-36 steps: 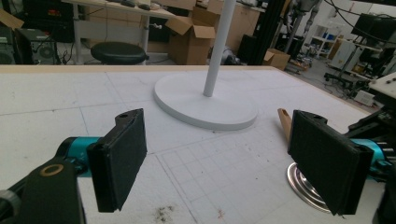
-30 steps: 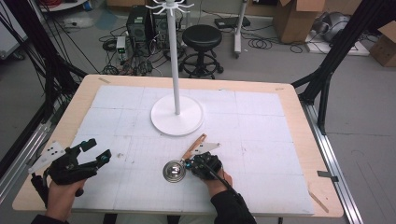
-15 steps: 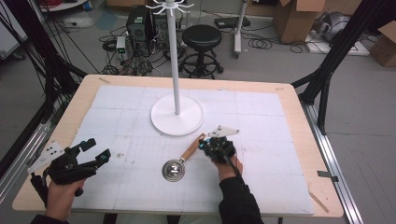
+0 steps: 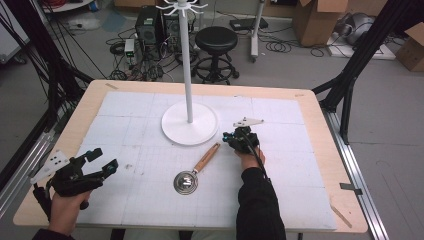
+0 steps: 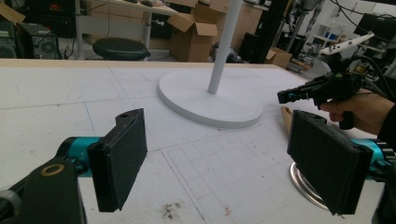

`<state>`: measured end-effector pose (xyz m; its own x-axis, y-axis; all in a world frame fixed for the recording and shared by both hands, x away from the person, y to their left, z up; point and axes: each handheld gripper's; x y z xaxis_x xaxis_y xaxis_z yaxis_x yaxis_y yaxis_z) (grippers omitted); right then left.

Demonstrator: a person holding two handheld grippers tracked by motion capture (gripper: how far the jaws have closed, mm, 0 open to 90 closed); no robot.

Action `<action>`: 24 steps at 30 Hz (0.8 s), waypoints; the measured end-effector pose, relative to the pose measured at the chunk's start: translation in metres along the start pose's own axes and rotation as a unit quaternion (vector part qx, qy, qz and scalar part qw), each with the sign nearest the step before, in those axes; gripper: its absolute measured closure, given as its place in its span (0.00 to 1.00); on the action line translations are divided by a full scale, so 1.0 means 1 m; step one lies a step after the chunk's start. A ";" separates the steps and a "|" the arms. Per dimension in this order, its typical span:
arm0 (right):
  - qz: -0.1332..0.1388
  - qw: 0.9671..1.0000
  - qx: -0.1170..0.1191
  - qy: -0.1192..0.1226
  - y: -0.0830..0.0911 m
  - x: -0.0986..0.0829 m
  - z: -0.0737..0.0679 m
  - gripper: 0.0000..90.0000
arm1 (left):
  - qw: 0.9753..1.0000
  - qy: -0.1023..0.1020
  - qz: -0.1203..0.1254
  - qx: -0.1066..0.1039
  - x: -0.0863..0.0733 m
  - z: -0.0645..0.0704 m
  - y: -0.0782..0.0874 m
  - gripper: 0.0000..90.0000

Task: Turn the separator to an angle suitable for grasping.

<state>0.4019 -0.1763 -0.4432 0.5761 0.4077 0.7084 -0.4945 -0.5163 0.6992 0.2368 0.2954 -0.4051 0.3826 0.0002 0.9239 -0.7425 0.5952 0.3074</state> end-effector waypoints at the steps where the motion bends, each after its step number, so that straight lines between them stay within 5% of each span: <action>1: -0.003 1.000 0.012 0.009 -0.001 0.001 0.000 0.99 | 1.000 0.000 0.001 0.000 0.000 0.000 0.000 0.22; 8: -0.015 0.997 0.060 0.043 -0.004 0.002 -0.005 1.00 | 1.000 -0.001 0.001 0.000 0.000 0.000 0.001 0.23; 14: -0.021 0.995 0.087 0.046 -0.006 0.002 -0.011 1.00 | 1.000 0.001 0.001 0.002 0.000 -0.001 0.001 0.23; 24: -0.064 0.985 0.131 0.091 -0.005 0.005 -0.045 1.00 | 1.000 0.001 0.000 0.002 0.000 0.000 0.001 0.23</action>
<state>0.3776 -0.1375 -0.4387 0.4853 0.5983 0.6376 -0.2264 -0.6184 0.7526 0.2363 0.2956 -0.4048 0.3834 0.0016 0.9236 -0.7449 0.5916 0.3082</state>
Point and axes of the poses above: each handheld gripper's, and its own axes: y roughly backward along the jaws, x roughly out of its top, z roughly to its right, and after that the axes turned 9 degrees about -z, right-handed
